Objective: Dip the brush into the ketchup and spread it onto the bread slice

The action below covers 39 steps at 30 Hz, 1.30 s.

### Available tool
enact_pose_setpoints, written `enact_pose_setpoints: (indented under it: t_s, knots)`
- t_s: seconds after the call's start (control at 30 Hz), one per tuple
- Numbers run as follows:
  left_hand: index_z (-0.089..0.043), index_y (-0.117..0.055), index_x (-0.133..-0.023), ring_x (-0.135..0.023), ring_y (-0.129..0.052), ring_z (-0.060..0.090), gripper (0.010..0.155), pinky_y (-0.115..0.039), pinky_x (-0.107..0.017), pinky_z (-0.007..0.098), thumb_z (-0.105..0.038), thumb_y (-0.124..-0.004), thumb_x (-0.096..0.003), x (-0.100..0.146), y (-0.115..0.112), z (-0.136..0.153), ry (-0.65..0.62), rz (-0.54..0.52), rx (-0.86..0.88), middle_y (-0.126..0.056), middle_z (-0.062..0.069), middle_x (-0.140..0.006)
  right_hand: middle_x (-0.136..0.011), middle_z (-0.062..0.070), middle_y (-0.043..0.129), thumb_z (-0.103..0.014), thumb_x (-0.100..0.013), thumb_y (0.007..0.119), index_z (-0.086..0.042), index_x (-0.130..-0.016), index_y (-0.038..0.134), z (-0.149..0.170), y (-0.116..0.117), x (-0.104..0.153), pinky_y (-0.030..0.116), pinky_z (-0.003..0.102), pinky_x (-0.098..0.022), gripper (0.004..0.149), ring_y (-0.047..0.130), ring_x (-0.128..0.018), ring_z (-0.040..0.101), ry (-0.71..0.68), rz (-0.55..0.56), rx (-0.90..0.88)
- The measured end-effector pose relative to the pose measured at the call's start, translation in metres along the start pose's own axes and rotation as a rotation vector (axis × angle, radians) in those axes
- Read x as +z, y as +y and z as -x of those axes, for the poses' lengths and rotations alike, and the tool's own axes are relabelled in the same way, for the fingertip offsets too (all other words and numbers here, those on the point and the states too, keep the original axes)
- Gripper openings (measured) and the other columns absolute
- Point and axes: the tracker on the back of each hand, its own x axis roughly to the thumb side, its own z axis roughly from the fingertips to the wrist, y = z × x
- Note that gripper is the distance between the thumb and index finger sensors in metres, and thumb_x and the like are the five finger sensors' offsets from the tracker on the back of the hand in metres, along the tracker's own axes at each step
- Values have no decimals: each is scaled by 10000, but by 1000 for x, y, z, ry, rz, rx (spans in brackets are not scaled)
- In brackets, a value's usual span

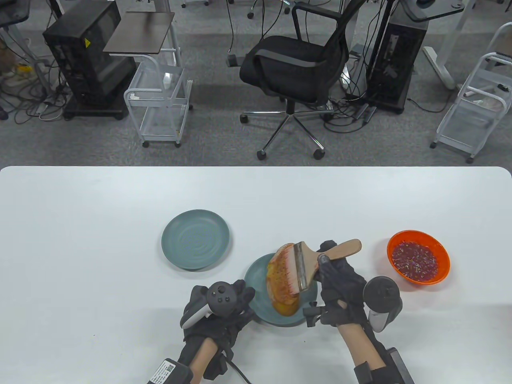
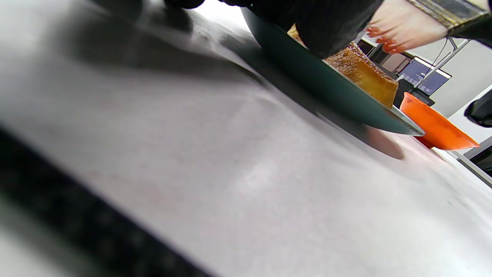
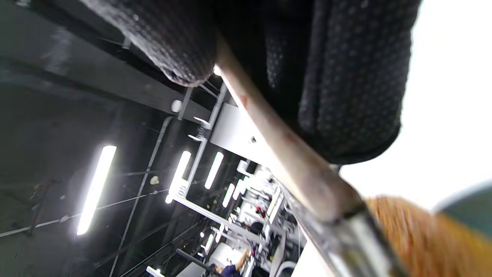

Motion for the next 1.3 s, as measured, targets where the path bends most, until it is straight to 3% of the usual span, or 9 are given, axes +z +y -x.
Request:
enact_pose_setpoints:
  t_s: [0.1,0.33,0.4,0.53,0.63,0.87,0.97,1.1,1.3]
  knots:
    - [-260,-451,-1168,-1110,-315,378,590,-342,-719,574,-439,-655,-643,0,0,0,-2,2,1,-272,78,-1210,-772,369,809,-227,-528,811,62,-938,705,3,8,5,987,427,-293,513,1043,-514,481,3,9,91]
    - [-259,-452,-1167,-1110,-314,376,587,-341,-718,575,-434,-655,-645,0,0,0,-1,6,4,-272,79,-1208,-744,366,831,-230,-526,818,72,-919,722,-17,-17,3,1006,410,-275,505,1062,-492,467,-197,140,311]
    - [-261,-449,-1168,-1110,-313,378,588,-340,-718,576,-434,-655,-645,0,0,0,-1,5,1,-269,79,-1209,-755,358,826,-237,-530,813,61,-925,717,-18,-15,4,1004,410,-284,504,1058,-505,465,-193,139,240]
    - [-263,-446,-1169,-1111,-312,376,589,-338,-720,574,-433,-655,-645,1,0,0,-1,4,-1,-268,78,-1209,-763,376,809,-223,-533,812,74,-931,705,-9,8,8,995,429,-289,508,1047,-511,484,-47,62,67]
    - [-263,-445,-1168,-1111,-310,376,589,-338,-720,573,-432,-656,-645,1,0,0,-1,5,-2,-265,78,-1209,-763,383,807,-214,-530,815,81,-931,704,-6,16,11,994,435,-285,510,1045,-508,493,-51,34,128]
    - [-265,-441,-1168,-1110,-309,379,588,-339,-719,575,-433,-655,-647,1,0,0,0,6,-7,-265,77,-1209,-715,383,848,-218,-522,835,100,-900,741,-21,-10,6,1016,408,-245,503,1075,-458,475,-198,144,360]
    - [-262,-438,-1170,-1111,-307,378,591,-336,-719,575,-432,-654,-647,1,-1,0,0,6,-7,-261,79,-1209,-730,379,837,-223,-527,826,89,-908,731,-25,-6,6,1012,410,-257,501,1069,-475,473,-179,153,284]
    - [-263,-437,-1170,-1111,-305,378,592,-335,-720,575,-431,-655,-646,1,-1,0,-2,8,-7,-259,78,-1210,-739,397,817,-205,-529,822,105,-915,714,-13,18,11,1003,429,-266,507,1053,-484,497,-24,91,129]
    - [-264,-433,-1170,-1112,-302,376,592,-332,-722,573,-432,-654,-647,1,-1,0,-4,12,-4,-257,77,-1209,-738,400,819,-201,-527,826,109,-915,717,-14,12,9,1001,431,-260,508,1055,-478,499,-80,105,217]
